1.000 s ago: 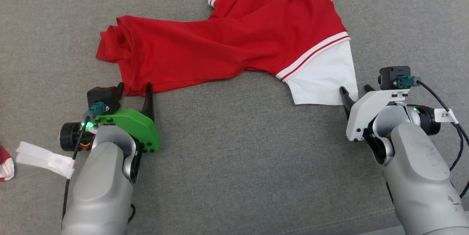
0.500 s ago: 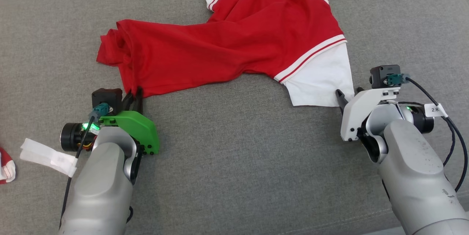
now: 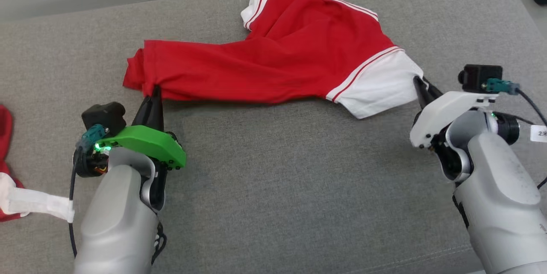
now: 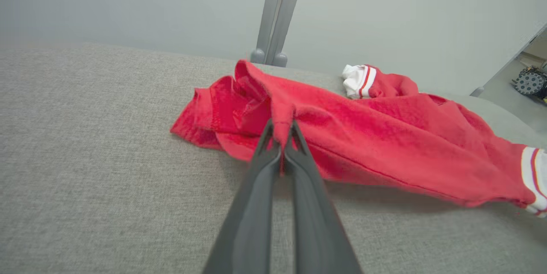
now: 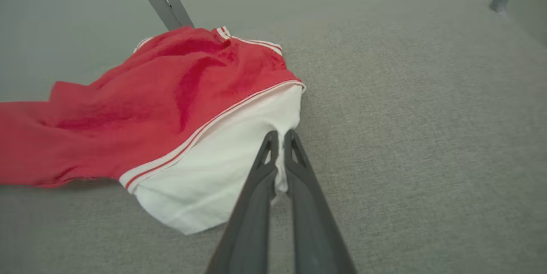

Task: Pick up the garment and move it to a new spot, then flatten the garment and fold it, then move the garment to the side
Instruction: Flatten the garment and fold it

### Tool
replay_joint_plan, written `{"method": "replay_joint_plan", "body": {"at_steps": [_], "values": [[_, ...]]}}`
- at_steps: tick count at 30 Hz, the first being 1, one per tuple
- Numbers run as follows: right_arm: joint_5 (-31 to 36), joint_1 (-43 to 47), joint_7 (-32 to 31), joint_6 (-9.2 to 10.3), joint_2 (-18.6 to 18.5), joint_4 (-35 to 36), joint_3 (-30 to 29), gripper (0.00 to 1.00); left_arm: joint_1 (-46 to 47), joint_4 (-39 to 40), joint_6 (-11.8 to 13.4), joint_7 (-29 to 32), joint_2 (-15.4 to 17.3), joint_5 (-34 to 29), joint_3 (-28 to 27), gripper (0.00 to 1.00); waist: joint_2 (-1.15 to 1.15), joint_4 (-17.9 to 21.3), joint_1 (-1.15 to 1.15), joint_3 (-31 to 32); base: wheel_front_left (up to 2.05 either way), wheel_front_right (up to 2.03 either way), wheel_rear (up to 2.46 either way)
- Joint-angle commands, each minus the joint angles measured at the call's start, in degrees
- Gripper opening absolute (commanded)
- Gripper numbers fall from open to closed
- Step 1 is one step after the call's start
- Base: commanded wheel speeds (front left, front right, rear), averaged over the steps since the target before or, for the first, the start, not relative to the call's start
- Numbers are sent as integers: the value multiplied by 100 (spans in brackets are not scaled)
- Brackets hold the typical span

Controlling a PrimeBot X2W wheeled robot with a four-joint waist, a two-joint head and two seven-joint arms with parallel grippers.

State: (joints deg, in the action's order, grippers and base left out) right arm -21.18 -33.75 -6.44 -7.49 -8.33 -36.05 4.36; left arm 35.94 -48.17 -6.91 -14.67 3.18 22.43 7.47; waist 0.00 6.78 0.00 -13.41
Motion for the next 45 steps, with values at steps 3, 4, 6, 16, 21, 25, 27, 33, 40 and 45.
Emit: {"method": "replay_joint_plan", "body": {"at_steps": [3, 4, 6, 16, 21, 25, 27, 33, 40, 45], "values": [[-300, 11, 71, 0, -63, 642, -107, 0, -169, 556, -52, -33, 3, 480, -79, 0, 0, 89, 0, 331, 0, 0, 0], [-374, -16, 36, 1, -87, 836, -124, 0, -177, 725, -61, -25, -4, 559, -57, 0, 0, 110, 0, 373, 0, 0, 0], [-504, -109, -36, 0, -167, 1315, -108, 0, -154, 1101, -60, 89, 9, 767, 3, 0, 0, 149, 0, 448, 0, 0, 0], [-808, -1038, -771, 0, -487, 2890, -300, 0, 372, 3051, -66, 1480, 656, 1734, 35, 0, 0, 226, 0, 445, 0, 0, 0], [-510, -1768, -1090, 0, -637, 3044, -456, 0, 861, 3684, 34, 2089, 851, 1909, -5, 0, 0, 190, 0, 167, 0, 0, 0], [-351, -2392, -1174, 0, -611, 2826, -536, 0, 1325, 3869, 143, 2332, 967, 1979, -104, 0, 0, 207, 0, -175, 0, 0, 0], [-210, -2651, -1149, 0, -580, 2600, -501, 0, 1547, 3848, 174, 2334, 1003, 1992, -169, 0, 0, 236, 0, -387, 0, 0, 0], [159, -3545, -752, 0, -305, 1540, -387, 0, 2380, 3588, 175, 2128, 1268, 1611, -130, 0, 0, 428, 0, -1166, 0, 0, 0], [395, -4948, 819, 1, 250, 488, -928, 0, 3512, 3122, 59, 1064, 1366, 1373, -290, 0, 0, 584, 0, -1809, 0, 0, 0], [344, -5716, 1934, 0, 330, 505, -1087, 0, 4248, 3173, -26, 279, 1362, 1304, -156, 0, 0, 468, 0, -1969, 0, 0, 0]]}}
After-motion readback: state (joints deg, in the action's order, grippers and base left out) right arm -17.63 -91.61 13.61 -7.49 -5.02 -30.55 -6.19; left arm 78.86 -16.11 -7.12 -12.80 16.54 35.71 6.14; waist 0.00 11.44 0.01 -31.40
